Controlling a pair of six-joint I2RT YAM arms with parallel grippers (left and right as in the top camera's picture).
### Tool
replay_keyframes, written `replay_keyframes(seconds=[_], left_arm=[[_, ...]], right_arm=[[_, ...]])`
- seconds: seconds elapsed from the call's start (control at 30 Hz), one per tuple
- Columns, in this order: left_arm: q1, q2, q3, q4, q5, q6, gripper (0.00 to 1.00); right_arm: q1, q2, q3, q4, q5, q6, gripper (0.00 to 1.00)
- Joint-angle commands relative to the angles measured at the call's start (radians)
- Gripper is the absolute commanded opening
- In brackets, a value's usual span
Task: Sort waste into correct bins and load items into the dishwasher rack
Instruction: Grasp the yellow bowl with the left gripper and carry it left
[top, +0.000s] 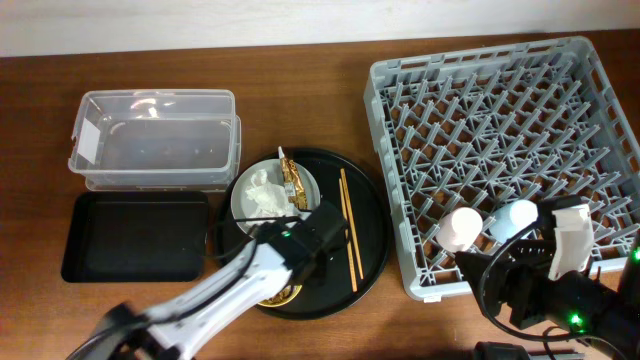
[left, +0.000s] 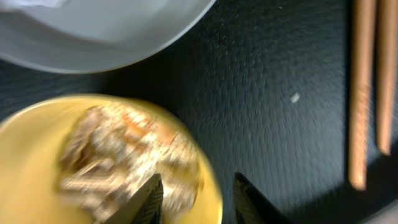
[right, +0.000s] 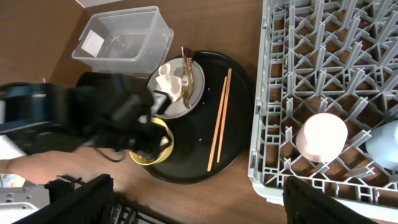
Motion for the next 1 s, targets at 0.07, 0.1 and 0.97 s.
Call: replay_keyframes(seconds=[0.07,0.1,0.97], left_arm=[[-0.013,0.115,-0.009,0.057,-0.005,-0.043,0.16],[-0.013,0.116,-0.009,0.057,-0.003,-0.043,0.04],[1.027,-0.138,0.152,-0.180,1.048,0.807,0.00]], right_arm=[[0.007,0.001,-0.033,0.000,-0.013,-0.003,0.87],[0.007,0.001,-0.045,0.001,-0.013,-0.003,0.87],[0.007,0.011,-0.096,0.031,0.014,-0.006,0.87]])
